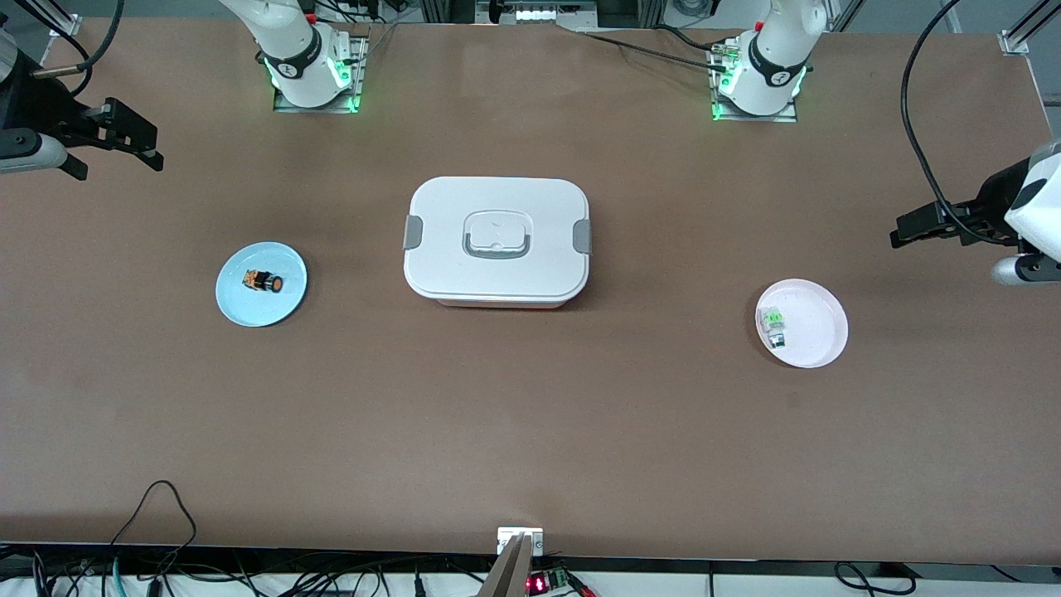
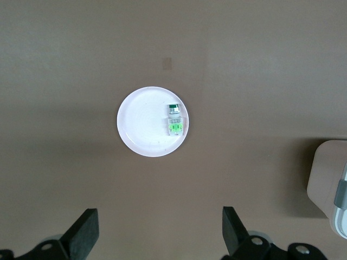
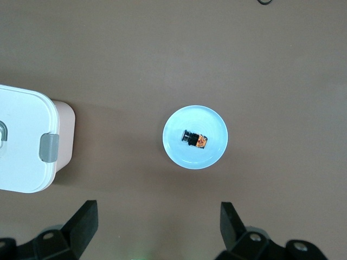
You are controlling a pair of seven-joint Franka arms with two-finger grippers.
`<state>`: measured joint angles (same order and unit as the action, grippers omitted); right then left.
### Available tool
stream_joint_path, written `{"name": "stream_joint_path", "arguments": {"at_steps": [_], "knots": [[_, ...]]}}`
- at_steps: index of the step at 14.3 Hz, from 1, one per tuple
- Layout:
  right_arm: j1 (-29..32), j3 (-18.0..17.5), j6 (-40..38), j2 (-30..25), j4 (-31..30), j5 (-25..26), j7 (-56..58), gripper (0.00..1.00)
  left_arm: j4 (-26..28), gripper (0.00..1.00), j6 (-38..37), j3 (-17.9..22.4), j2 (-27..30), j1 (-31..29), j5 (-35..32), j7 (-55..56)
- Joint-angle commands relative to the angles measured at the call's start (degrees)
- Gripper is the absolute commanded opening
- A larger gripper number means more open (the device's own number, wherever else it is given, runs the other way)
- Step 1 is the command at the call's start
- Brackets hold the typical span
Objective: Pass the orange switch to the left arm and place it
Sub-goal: 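Move the right gripper toward the orange switch on the blue plate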
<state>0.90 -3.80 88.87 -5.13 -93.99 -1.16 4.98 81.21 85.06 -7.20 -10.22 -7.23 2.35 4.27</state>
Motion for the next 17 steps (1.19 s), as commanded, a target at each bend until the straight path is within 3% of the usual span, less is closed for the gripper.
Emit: {"name": "stream_joint_path", "arguments": {"at_steps": [1, 4, 8, 12, 17], "knots": [[1.2, -1.0, -1.4, 0.6, 1.6, 0.5, -0.5, 1.0, -0.3, 1.0, -0.9, 0.3, 0.2, -0.1, 1.3, 0.6], [1.6, -0.2, -1.7, 0.8, 2.2, 0.5, -0.4, 1.0, -0.3, 1.0, -0.9, 0.3, 0.2, -0.1, 1.6, 0.6], [1.5, -0.2, -2.4, 7.4, 0.0, 2.5, -0.9, 1.0, -0.3, 1.0, -0.9, 0.3, 0.2, -0.1, 1.9, 0.6], [2.3, -0.1, 7.7, 11.5, -6.9, 2.7, -1.0, 1.0, -0.3, 1.0, -0.9, 0.3, 0.2, -0.1, 1.9, 0.6], [4.6, 1.2, 29.8, 12.5, -23.8, 2.5, -1.1, 1.0, -0.3, 1.0, -0.9, 0.3, 0.2, -0.1, 2.0, 0.6]]}}
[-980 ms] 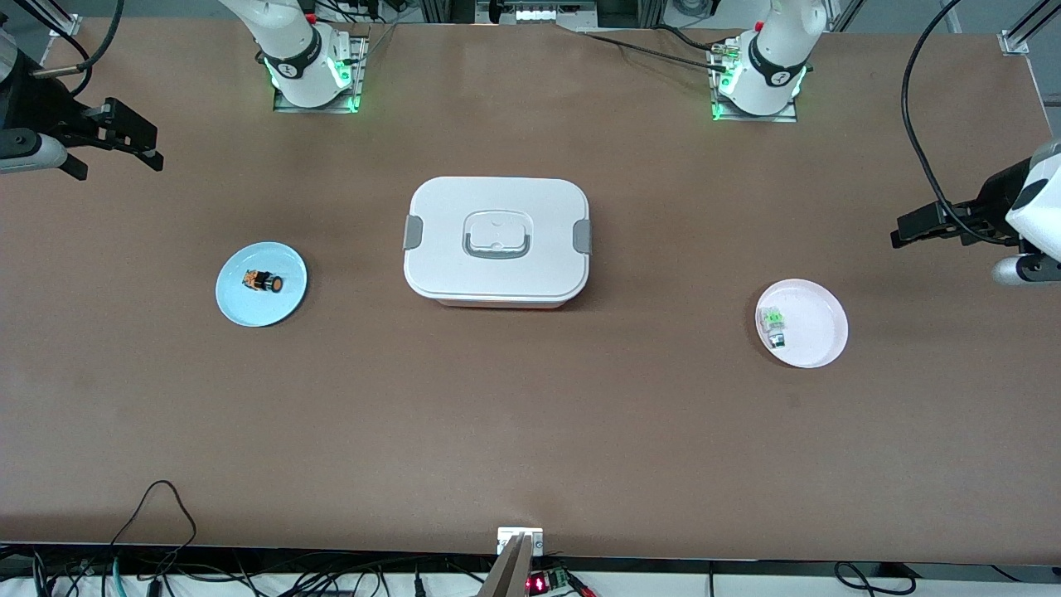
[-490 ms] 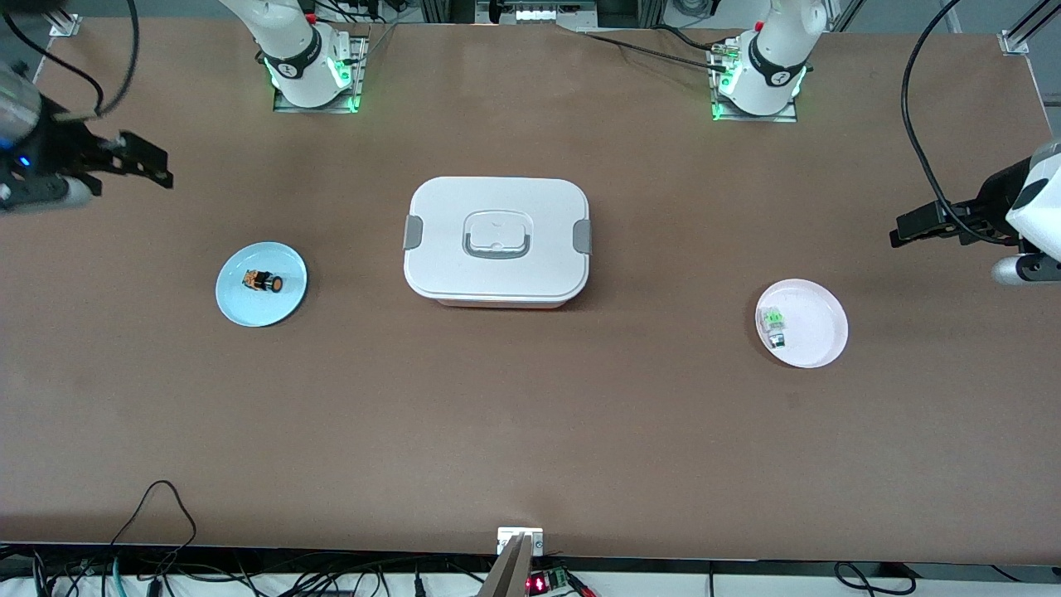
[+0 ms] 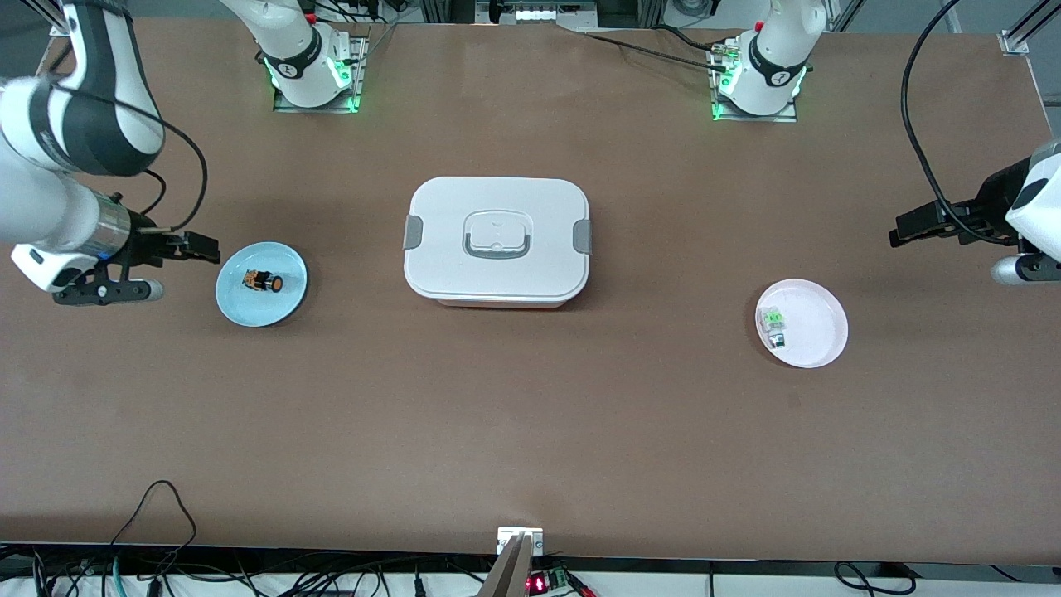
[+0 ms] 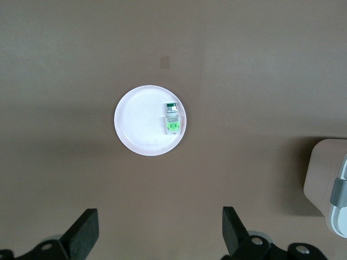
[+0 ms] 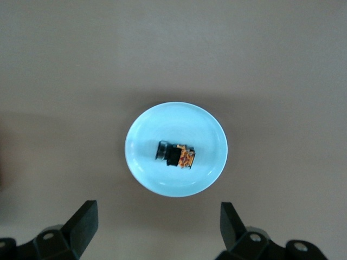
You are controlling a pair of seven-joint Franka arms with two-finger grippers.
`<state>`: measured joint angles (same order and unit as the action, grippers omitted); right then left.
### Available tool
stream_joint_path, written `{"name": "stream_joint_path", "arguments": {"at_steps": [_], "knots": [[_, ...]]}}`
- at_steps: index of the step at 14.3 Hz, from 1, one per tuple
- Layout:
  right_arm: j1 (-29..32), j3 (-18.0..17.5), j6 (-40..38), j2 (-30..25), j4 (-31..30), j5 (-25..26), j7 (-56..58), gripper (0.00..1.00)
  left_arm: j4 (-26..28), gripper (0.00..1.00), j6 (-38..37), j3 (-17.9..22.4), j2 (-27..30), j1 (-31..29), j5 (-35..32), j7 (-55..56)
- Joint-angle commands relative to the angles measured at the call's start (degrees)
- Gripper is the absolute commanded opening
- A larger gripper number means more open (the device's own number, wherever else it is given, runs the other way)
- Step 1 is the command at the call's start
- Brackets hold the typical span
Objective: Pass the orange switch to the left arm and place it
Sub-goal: 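Move the right gripper toward the orange switch on the blue plate, then lower the right gripper and grasp the orange switch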
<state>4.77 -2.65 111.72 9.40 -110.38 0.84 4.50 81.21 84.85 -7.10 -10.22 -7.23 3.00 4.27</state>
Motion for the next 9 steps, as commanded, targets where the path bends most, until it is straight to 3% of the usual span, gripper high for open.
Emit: {"name": "stream_joint_path", "arguments": {"at_steps": [1, 4, 9], "knots": [[0.9, 0.4, 11.0, -1.3, -10.2, 0.5, -0.6, 1.0, -0.3, 1.0, -0.7, 0.2, 0.3, -0.2, 1.3, 0.6], [0.9, 1.0, 16.8, 0.9, -14.2, 0.3, -0.6, 1.0, -0.3, 1.0, -0.7, 0.2, 0.2, -0.2, 1.4, 0.6], [0.8, 1.0, 21.7, 7.0, -14.8, 0.5, -0.3, 1.0, -0.3, 1.0, -0.7, 0.2, 0.2, -0.9, 2.2, 0.6]]}}
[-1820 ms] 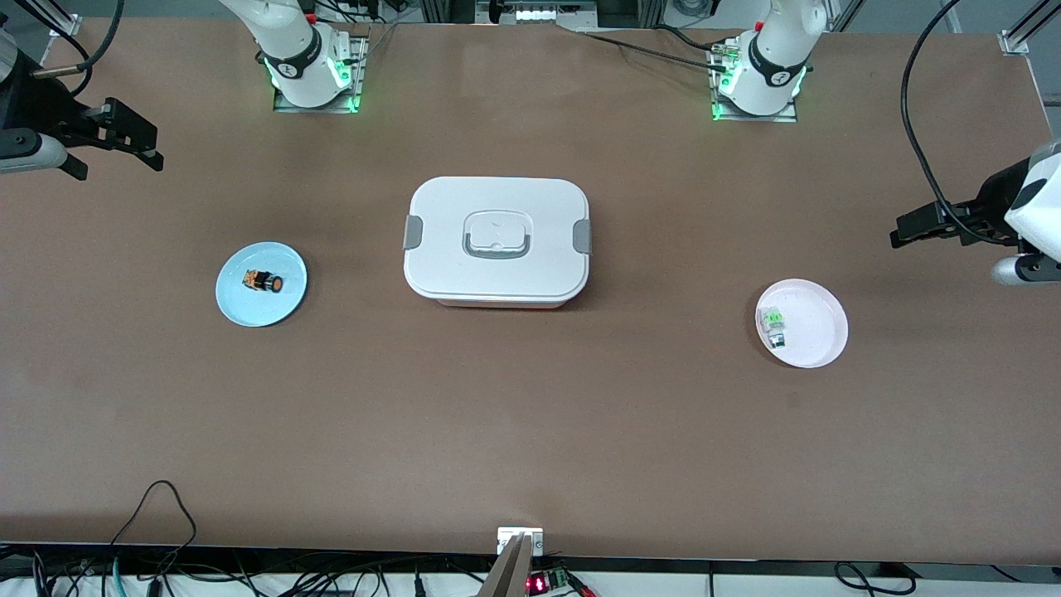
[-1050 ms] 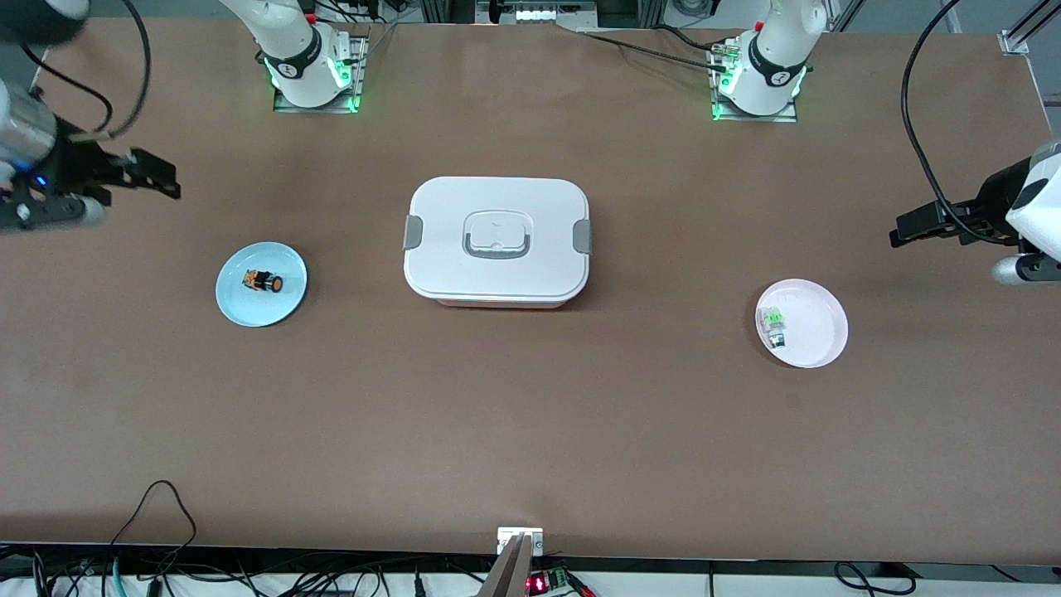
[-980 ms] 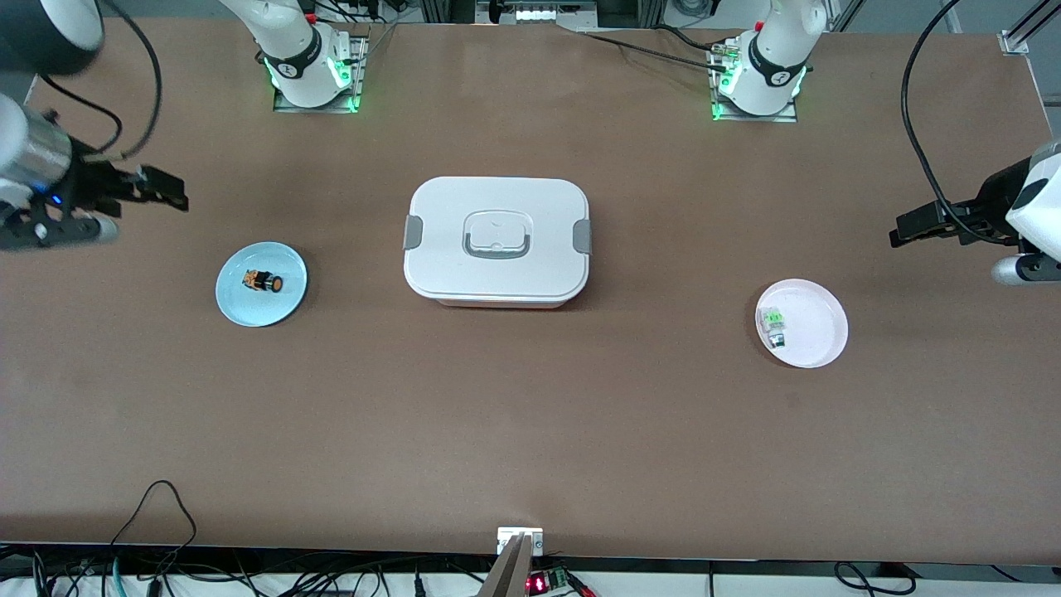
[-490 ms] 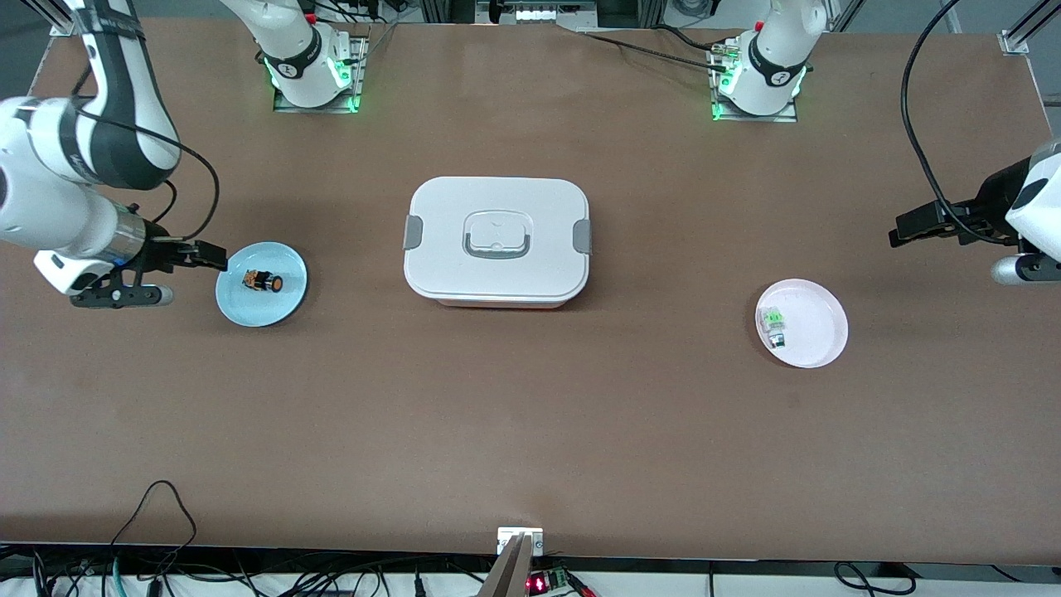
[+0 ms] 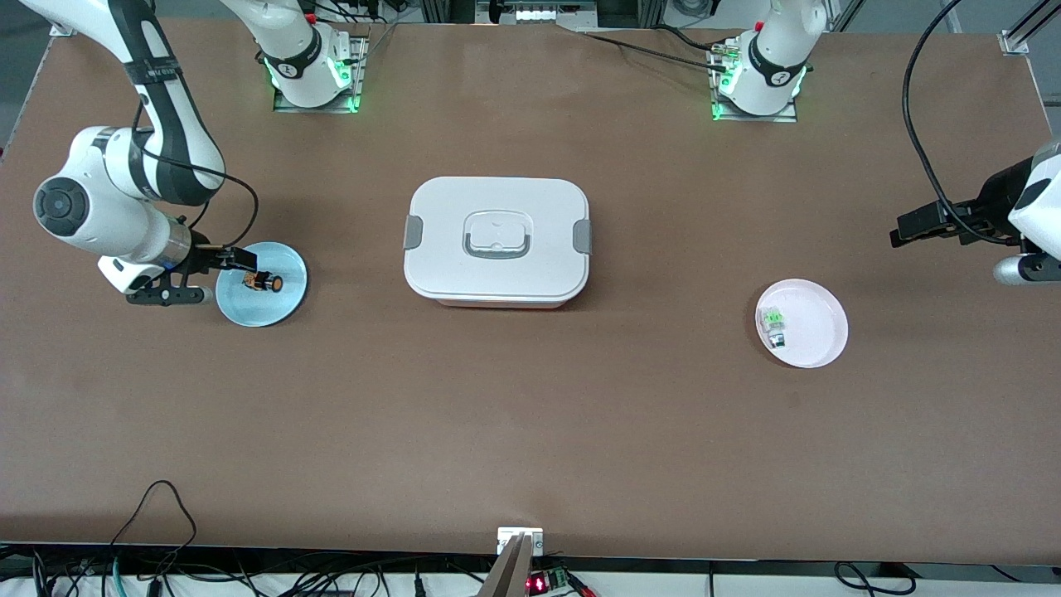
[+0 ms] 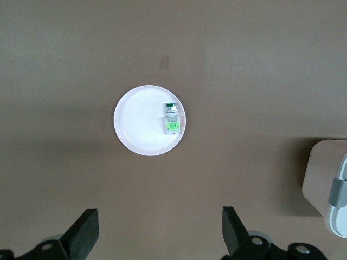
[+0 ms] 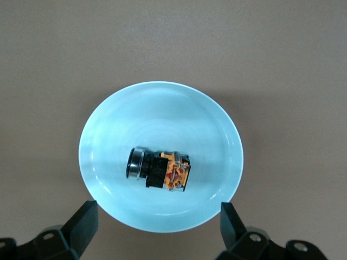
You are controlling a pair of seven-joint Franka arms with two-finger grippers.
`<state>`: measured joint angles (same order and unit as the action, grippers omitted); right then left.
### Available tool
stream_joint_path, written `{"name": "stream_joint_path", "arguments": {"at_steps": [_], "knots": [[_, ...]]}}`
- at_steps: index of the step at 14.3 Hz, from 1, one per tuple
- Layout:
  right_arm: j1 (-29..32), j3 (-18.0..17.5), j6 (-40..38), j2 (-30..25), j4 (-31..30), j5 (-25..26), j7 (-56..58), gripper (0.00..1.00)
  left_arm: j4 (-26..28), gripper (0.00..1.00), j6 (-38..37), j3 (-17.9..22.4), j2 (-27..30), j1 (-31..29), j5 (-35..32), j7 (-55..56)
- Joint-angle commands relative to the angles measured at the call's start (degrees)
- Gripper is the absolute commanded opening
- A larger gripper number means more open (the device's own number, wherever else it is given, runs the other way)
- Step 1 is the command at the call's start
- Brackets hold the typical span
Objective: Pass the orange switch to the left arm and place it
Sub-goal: 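Lower the right gripper and grasp the orange switch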
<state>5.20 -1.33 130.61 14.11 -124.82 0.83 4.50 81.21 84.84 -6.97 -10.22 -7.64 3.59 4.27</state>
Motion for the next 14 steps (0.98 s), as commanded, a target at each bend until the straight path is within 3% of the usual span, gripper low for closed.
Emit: {"name": "stream_joint_path", "arguments": {"at_steps": [1, 7, 10, 12, 14], "knots": [[0.3, -0.3, 5.1, 3.1, -1.0, 0.4, -0.4, 1.0, -0.3, 1.0, -0.7, 0.1, 0.2, -0.5, 1.6, 0.6], [0.4, -0.4, 11.7, 9.0, -1.8, 0.3, -0.6, 1.0, -0.2, 1.0, -0.9, 0.1, 0.2, -0.5, 1.6, 0.6], [0.3, -0.4, 11.9, 9.4, -2.1, 0.0, -0.7, 0.99, -0.2, 1.0, -0.9, 0.1, 0.2, -0.6, 1.6, 0.6], [0.3, -0.5, 12.0, 9.9, -2.0, -0.2, -0.7, 0.9, -0.2, 1.0, -0.9, 0.1, 0.2, -0.9, 1.6, 0.6], [0.3, -0.5, 11.8, 9.9, -2.1, -0.2, -0.7, 0.62, -0.2, 1.0, -0.9, 0.1, 0.3, -0.8, 1.6, 0.6]]}}
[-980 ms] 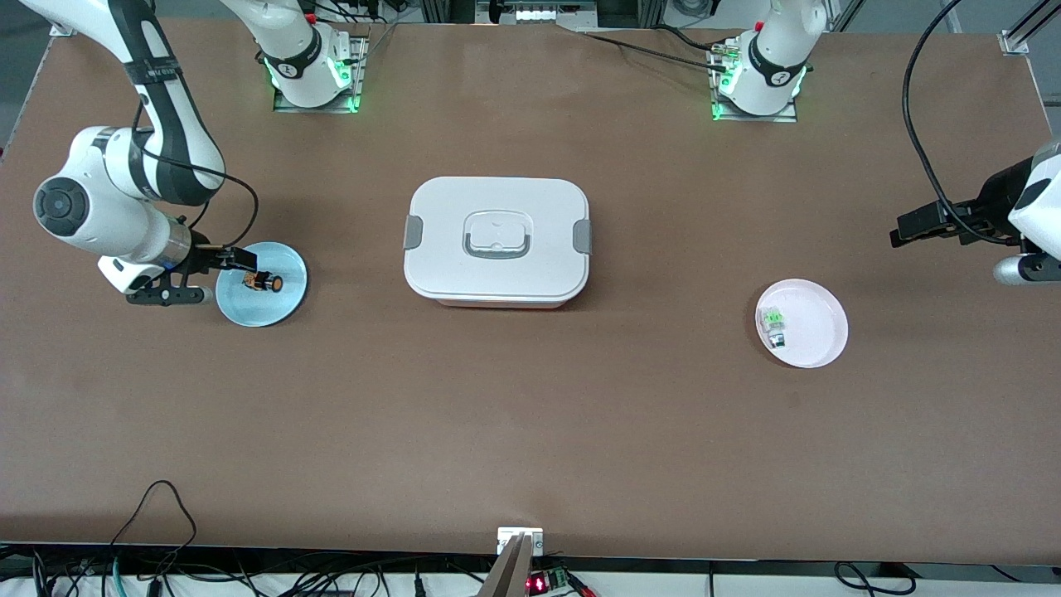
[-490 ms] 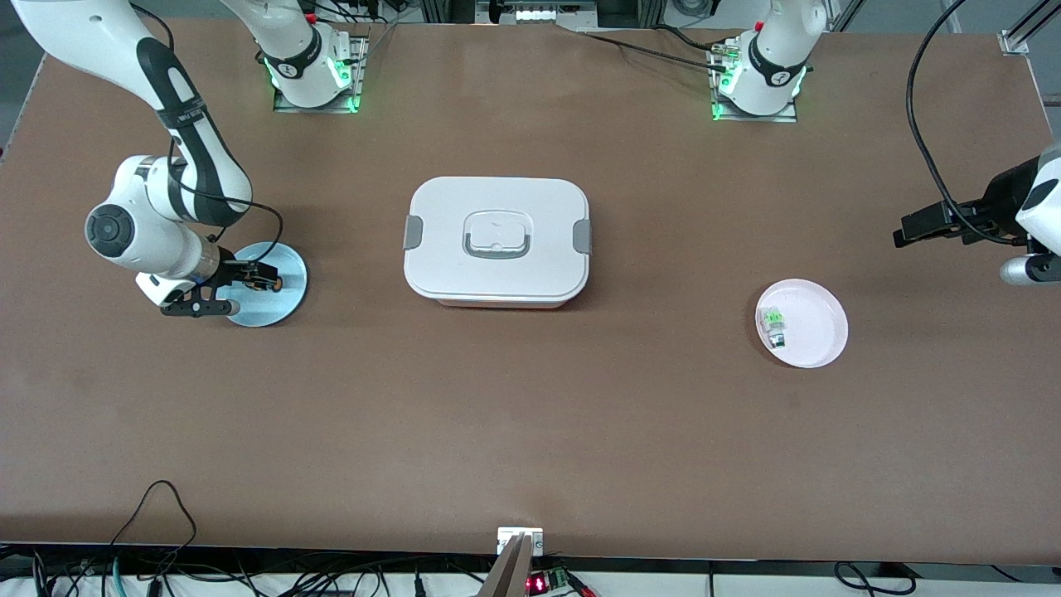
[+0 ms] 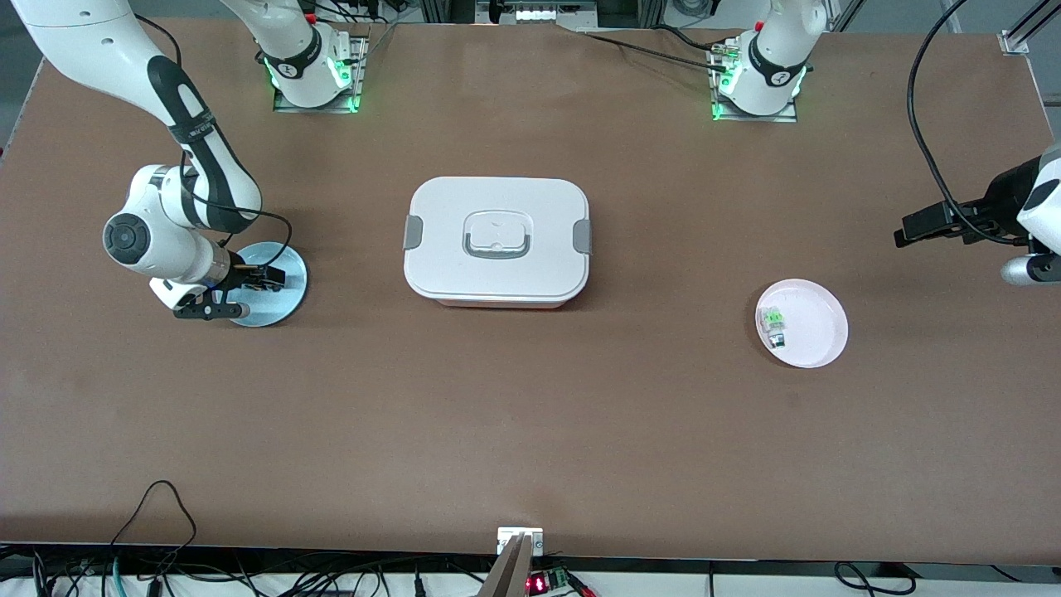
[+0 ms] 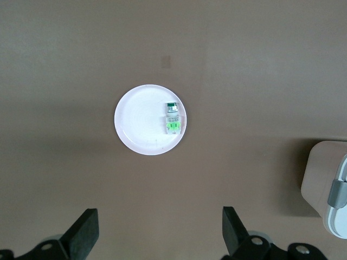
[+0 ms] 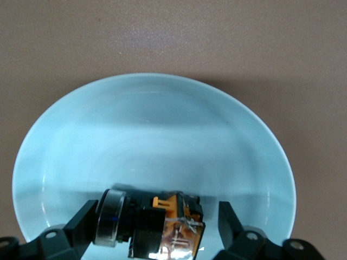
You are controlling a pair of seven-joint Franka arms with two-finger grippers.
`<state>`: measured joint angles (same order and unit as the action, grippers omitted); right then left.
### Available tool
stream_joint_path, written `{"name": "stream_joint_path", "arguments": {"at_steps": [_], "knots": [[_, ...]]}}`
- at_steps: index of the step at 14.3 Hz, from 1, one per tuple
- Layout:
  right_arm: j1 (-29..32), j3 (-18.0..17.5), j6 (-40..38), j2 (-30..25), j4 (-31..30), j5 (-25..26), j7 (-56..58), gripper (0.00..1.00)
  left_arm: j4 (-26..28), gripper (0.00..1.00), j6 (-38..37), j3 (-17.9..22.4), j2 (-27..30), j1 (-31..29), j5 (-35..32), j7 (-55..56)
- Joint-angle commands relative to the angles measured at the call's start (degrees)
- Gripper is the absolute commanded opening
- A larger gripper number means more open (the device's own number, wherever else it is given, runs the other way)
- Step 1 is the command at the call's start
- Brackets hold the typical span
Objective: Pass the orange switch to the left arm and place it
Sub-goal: 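Lower the right gripper and grasp the orange switch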
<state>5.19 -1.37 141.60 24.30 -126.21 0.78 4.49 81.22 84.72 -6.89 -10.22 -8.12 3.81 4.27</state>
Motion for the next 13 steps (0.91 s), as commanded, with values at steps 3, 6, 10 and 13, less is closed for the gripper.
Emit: {"name": "stream_joint_path", "arguments": {"at_steps": [3, 6, 10, 13], "knots": [[0.3, -0.7, 0.4, -0.4, -0.5, -0.1, 0.1, 0.22, -0.2, 1.0, -0.8, 0.0, 0.2, -0.3, 1.4, 0.6], [0.4, -2.7, 0.2, -3.2, 0.3, 0.1, 3.7, 0.03, -0.2, 1.0, -0.8, 0.0, 0.2, -0.4, 1.5, 0.6], [0.4, -7.4, -0.2, -6.2, 3.1, -0.5, 11.7, 0.0, -0.2, 1.0, -0.9, 0.0, 0.2, -0.4, 1.5, 0.6], [0.5, -13.4, -3.6, -8.1, 5.6, -5.1, 18.1, 0.0, -0.2, 1.0, -0.9, 0.0, 0.3, -0.4, 1.5, 0.6]]}}
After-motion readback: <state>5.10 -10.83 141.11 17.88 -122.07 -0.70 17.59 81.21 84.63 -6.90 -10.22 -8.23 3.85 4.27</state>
